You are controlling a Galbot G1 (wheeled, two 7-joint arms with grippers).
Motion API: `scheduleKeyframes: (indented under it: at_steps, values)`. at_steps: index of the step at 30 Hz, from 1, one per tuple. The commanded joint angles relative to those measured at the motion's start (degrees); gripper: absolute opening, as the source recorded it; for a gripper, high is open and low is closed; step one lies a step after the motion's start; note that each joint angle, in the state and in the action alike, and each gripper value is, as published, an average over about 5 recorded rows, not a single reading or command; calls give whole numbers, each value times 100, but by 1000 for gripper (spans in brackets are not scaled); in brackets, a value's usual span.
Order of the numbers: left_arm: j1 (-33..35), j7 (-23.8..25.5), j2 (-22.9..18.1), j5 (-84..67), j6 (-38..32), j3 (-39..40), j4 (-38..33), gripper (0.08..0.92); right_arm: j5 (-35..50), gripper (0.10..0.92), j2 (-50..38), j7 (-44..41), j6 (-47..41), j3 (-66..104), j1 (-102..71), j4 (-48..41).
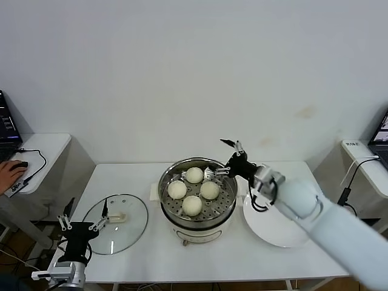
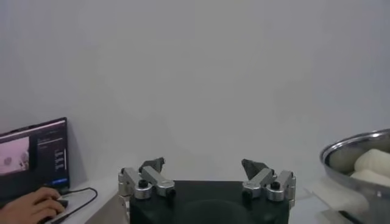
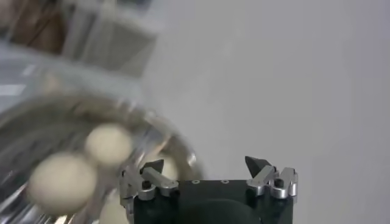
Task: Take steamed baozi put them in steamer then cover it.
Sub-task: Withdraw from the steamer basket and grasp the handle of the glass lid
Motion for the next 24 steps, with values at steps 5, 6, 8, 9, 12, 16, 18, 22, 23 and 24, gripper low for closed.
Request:
scheduleKeyframes:
  at_steps: [5,6,8,9,12,16,18,22,23,24]
  values:
    - [-301,-523,188,4060,-453,5,1310,823,-457,823,3120,-257,2108,4627,-4197,147]
    - [-348,-573,230,4452,-542,-33,1452,823,-413,823,3193,-296,2077,4685,-4264,170]
    - [-429,-643,327,5136,-688,-108,1702,823,-369,823,3281,-359,2027,4761,-4405,205]
    - [-462,-658,389,5510,-751,-139,1840,823,-374,823,3297,-376,2015,4803,-4471,208]
    - [-501,-570,570,6492,-875,-190,2139,823,-386,823,3305,-361,2000,4975,-4649,216]
    - [-464,-240,767,7442,-916,-159,2415,823,-368,823,3300,-283,1998,5185,-4825,309]
    - [-465,-92,805,7714,-927,-124,2502,823,-348,823,3311,-240,1984,5270,-4882,385]
    - [-492,73,796,7974,-928,0,2552,823,-279,823,3334,-173,1937,5428,-4961,514]
    - [-518,92,786,7998,-928,30,2570,823,-264,823,3335,-163,1928,5460,-4976,534]
    - [-556,105,774,8013,-929,61,2596,823,-251,823,3336,-153,1923,5492,-4993,552]
